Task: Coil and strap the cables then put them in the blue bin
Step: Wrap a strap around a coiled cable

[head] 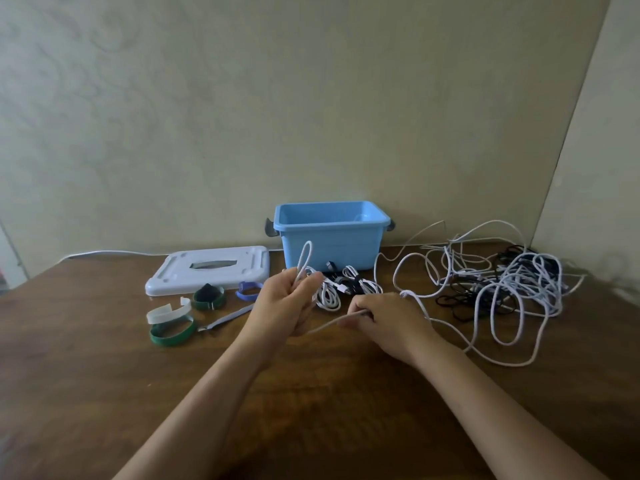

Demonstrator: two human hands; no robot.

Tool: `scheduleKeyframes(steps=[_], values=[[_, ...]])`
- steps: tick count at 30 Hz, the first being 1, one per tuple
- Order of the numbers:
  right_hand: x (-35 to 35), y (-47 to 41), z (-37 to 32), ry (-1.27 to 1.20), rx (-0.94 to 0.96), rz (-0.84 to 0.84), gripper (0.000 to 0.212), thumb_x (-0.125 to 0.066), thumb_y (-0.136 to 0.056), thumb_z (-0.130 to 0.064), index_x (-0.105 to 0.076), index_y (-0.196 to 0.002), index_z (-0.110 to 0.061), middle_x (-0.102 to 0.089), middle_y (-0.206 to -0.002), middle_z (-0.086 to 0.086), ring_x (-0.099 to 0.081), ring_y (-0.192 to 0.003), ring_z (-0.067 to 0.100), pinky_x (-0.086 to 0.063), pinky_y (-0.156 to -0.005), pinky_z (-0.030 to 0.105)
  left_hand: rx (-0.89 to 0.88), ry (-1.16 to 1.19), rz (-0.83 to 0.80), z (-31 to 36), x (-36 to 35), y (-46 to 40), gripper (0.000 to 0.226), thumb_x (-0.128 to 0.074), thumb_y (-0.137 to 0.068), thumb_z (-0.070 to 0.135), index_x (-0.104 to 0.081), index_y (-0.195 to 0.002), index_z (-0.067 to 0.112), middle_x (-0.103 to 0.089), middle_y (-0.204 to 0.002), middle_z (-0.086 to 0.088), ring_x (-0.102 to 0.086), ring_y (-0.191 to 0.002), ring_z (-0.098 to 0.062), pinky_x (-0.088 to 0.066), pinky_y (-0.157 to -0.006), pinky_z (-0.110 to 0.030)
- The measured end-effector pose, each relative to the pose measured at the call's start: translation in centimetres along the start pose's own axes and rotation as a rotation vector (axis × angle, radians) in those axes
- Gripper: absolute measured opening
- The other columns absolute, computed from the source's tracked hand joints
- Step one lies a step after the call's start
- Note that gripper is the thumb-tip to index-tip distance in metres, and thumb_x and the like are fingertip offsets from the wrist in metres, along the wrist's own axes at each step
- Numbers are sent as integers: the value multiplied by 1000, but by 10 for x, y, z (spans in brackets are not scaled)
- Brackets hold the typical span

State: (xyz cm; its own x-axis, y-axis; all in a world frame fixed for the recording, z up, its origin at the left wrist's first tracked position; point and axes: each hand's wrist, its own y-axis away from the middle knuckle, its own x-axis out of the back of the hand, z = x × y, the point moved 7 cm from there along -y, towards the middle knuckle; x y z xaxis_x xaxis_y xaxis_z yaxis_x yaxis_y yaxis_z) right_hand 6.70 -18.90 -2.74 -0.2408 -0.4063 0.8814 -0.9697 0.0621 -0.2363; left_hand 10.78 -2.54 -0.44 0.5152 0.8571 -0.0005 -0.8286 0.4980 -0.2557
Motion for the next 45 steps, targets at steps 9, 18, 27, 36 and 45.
scheduleKeyframes(steps=[9,18,27,36,45], values=[[27,0,17,-134,-110,222,42,-51,-96,-61,-64,-75,-27,-59,-60,-7,-51,-53,6,-33,-51,25,74,-228,-75,-12,-11,-1,44,-32,-107,37,-69,-115,14,-76,-108,1,-36,-43,-11,-37,-44,-23],[27,0,16,-135,-57,146,29,-67,-89,-57,-65,-79,-29,-55,-62,-9,-51,-59,6,-41,-59,28,109,-768,-171,-19,-22,1,41,-36,-106,41,-54,-75,22,-54,-71,5,-51,-68,-11,-39,-63,-28],[31,2,12,-188,-23,147,30,-47,-105,-43,-66,-85,-34,-64,-73,-10,-59,-68,6,-46,-66,30,84,-724,-4,-20,6,-6,50,-29,-106,46,-55,-74,17,-59,-74,1,-55,-72,-14,-42,-69,-31],[7,9,-35,-467,110,158,28,-47,-103,-49,-59,-80,-40,-61,-68,-17,-57,-65,4,-44,-62,27,122,-424,-92,-32,-17,-2,59,-24,-84,77,-55,-87,27,-48,-66,9,-45,-60,-8,-38,-62,-28],[2,16,-43,-302,120,7,11,-58,-101,-40,-60,-112,-42,-68,-84,-15,-65,-74,-3,-46,-63,15,88,-425,-81,-24,-22,2,48,-35,-102,55,-64,-104,17,-61,-83,1,-55,-72,-10,-40,-67,-25]])
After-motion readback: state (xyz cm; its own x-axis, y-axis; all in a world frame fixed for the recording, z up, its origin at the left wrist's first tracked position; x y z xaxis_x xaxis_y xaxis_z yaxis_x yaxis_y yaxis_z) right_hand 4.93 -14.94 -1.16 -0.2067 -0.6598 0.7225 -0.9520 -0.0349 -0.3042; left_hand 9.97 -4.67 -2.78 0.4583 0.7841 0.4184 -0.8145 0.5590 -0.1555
